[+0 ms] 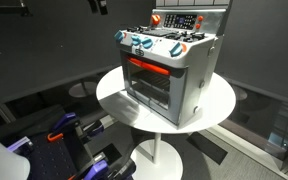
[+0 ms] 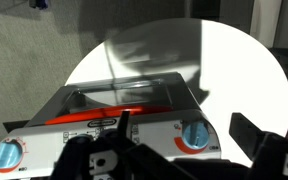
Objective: Push the top orange button on the right side of the stove
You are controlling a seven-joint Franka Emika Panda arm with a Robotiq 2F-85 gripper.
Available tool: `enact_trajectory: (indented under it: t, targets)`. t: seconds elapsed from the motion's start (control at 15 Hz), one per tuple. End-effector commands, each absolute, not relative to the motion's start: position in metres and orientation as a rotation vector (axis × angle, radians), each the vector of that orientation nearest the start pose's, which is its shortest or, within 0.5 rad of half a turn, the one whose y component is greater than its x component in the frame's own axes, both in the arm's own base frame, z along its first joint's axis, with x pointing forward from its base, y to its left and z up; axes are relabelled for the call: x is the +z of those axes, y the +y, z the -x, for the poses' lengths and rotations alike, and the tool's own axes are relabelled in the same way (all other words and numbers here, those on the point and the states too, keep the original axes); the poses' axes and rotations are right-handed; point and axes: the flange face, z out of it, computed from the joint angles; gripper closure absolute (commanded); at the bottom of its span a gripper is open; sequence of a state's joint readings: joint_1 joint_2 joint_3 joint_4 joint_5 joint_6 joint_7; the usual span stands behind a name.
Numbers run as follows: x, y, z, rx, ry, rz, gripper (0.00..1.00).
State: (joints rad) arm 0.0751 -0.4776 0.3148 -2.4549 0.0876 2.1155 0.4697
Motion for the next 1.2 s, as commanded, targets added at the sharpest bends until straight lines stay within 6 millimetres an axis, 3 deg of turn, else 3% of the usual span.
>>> enact_trajectory:
  t: [0.0,0.67,1.13]
  targets:
    - [0.474,0.167,-0.387,-0.224,0.236,3.141,0.00]
    - [0.504,0.144,-0.429,-0.399,0.299,3.134,0.00]
    - [0.519,0.106,-0.469,-0.594,0.383,3.121,0.00]
